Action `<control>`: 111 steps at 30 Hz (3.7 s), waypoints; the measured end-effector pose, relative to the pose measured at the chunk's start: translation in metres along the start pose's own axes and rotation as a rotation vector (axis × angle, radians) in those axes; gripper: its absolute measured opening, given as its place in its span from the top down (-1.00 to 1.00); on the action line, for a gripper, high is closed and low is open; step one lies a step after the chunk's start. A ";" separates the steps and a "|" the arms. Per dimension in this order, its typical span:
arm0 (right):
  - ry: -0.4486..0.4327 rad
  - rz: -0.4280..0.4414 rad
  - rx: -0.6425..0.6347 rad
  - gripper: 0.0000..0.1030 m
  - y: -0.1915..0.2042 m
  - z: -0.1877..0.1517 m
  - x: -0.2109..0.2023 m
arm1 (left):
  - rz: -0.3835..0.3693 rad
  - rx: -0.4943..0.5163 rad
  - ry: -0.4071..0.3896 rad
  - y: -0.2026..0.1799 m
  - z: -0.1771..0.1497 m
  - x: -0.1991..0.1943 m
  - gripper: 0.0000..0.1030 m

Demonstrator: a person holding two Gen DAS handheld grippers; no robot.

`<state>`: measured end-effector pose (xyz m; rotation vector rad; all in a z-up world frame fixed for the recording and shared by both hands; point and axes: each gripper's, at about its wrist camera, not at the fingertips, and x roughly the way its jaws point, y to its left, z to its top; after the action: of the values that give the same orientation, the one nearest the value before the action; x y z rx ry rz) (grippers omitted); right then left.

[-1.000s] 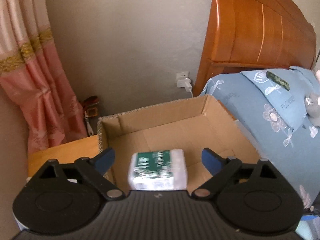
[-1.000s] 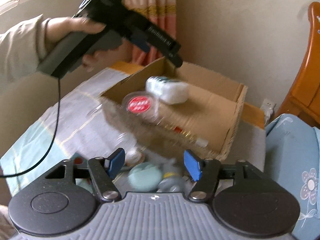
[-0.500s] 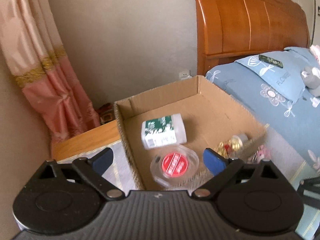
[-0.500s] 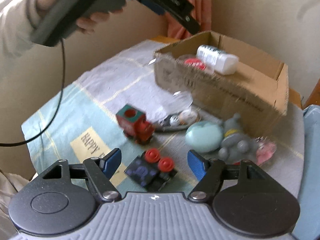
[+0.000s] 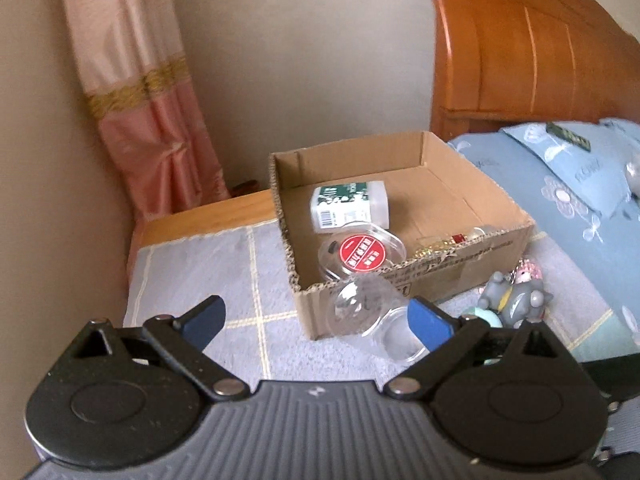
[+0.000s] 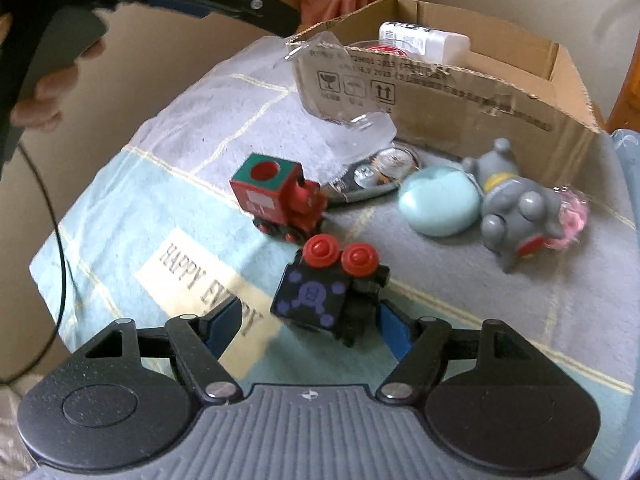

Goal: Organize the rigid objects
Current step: 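Carry the fidget cube into the box and open the right tool, then grasp the red toy train with left tool while right tool grasps the grey elephant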

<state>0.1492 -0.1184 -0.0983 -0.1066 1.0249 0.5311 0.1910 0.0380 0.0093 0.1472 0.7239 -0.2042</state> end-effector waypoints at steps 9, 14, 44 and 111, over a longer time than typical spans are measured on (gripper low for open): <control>-0.028 -0.120 -0.075 -0.11 0.015 0.006 0.003 | 0.046 -0.062 0.003 0.013 -0.013 -0.005 -0.89; -0.025 -0.126 -0.048 -0.09 0.007 0.009 -0.001 | 0.038 -0.072 0.002 0.013 -0.015 -0.005 -0.89; -0.297 -0.304 0.045 -0.84 -0.085 0.135 -0.054 | 0.028 -0.060 0.029 0.000 -0.026 0.000 -0.89; -0.226 -0.160 -0.067 -1.00 -0.071 0.018 -0.014 | -0.145 0.062 0.033 -0.024 -0.114 0.042 -0.90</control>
<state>0.1908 -0.1798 -0.0886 -0.1829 0.7711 0.4208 0.1431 0.0326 -0.1041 0.1577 0.7616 -0.3634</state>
